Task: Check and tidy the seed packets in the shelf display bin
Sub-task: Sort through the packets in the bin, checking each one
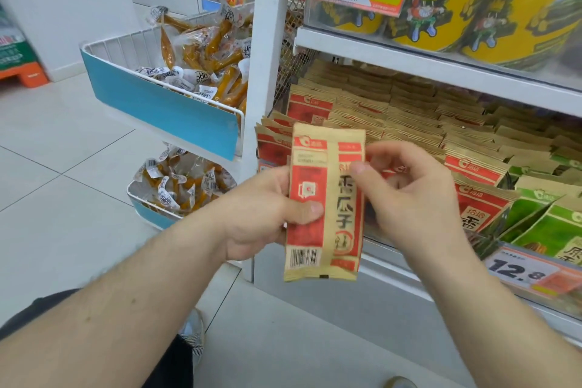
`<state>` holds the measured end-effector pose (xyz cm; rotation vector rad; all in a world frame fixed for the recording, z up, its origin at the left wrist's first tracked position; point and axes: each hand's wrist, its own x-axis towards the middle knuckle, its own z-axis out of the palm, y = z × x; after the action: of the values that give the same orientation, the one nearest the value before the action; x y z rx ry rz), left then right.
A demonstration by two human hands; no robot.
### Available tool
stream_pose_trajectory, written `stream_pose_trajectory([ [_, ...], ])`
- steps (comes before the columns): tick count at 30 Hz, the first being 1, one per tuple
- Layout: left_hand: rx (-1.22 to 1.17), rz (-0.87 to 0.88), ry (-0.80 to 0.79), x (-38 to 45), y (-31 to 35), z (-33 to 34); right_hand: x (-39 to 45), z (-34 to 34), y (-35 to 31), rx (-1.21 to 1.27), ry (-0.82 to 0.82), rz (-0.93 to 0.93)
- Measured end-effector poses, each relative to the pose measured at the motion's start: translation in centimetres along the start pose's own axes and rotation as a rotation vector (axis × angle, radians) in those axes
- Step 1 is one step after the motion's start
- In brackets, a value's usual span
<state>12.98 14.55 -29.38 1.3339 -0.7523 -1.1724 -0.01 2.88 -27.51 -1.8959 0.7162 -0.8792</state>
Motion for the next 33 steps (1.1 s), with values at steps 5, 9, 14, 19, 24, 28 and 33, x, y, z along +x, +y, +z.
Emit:
stream_pose_trajectory([
  [5, 0.047, -0.042, -0.149, 0.1, -0.6, 0.3, 0.3, -1.3, -1.6, 0.282, -0.155, 0.249],
  [9, 0.021, -0.007, -0.11, 0.3, -0.6, 0.3, 0.2, -1.6, -1.5, 0.326, -0.146, 0.204],
  [14, -0.117, 0.071, -0.001, 0.7, -0.4, 0.2, 0.4, -2.3, -1.0, 0.295, -0.404, 0.278],
  [19, -0.205, 0.088, 0.005, 0.7, 0.0, 0.0, 0.7, -2.3, -0.3, 0.2, -0.465, 0.288],
  [24, -0.261, 0.098, -0.029, 0.6, 0.0, -0.4, 0.6, -2.4, -0.5, 0.232, -0.555, 0.284],
  [28, -0.294, 0.088, -0.052, 0.8, 0.1, -0.5, 0.6, -2.6, -0.5, 0.262, -0.595, 0.303],
  [33, -0.31, 0.085, -0.07, 0.7, 0.1, -0.7, 0.6, -2.6, -0.1, 0.263, -0.597, 0.3],
])
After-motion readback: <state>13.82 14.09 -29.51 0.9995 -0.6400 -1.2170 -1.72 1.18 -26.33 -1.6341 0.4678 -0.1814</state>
